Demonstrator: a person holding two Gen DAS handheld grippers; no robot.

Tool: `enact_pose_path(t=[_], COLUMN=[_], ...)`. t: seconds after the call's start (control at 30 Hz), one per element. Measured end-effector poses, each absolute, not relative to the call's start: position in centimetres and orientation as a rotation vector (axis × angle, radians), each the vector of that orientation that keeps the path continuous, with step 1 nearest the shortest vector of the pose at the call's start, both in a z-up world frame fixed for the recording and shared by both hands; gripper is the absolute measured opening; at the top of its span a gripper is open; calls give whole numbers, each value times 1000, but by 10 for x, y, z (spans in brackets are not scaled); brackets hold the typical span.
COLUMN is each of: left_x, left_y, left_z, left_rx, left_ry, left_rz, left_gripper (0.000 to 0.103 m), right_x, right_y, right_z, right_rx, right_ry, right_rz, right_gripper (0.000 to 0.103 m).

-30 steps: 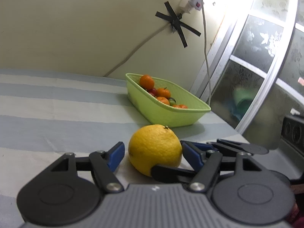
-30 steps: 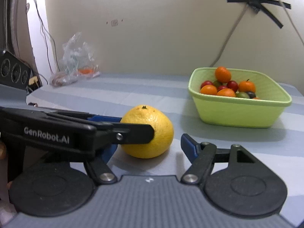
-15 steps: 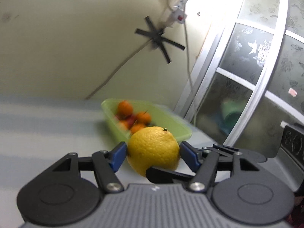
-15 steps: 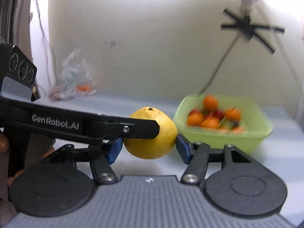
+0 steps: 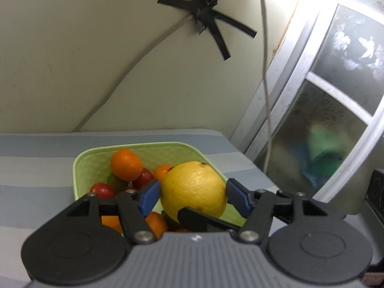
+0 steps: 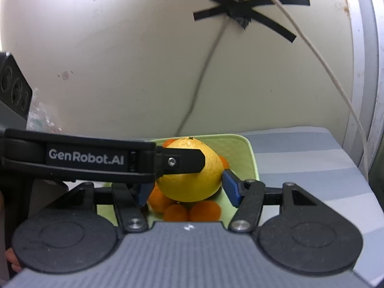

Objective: Organize fruits
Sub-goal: 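Lift the yellow grapefruit with the left gripper while the right gripper supports it toward the basket, then open the left gripper to drop the grapefruit into the green basket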

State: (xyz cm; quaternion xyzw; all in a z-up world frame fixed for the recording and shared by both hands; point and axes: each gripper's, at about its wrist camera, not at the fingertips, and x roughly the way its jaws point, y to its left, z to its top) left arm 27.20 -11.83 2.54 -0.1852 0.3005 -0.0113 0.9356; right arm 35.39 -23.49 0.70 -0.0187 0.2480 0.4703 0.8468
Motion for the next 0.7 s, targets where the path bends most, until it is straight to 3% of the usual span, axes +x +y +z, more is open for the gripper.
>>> enact_pose_path(t=[0.1, 0.47, 0.7], left_x=[272, 211, 139], left_y=[-122, -125, -157], left_z=[25, 52, 49], left_rx=[-338, -309, -165], left_ry=[614, 548, 557], left_rz=[-16, 78, 216], left_gripper=[70, 71, 89], right_x=[354, 316, 263], right_y=[-232, -272, -313], right_z=[4, 13, -4], right_rx=[-40, 4, 191], right_ry=[496, 433, 550], right_rz=[993, 939, 867], right_gripper=[65, 65, 66])
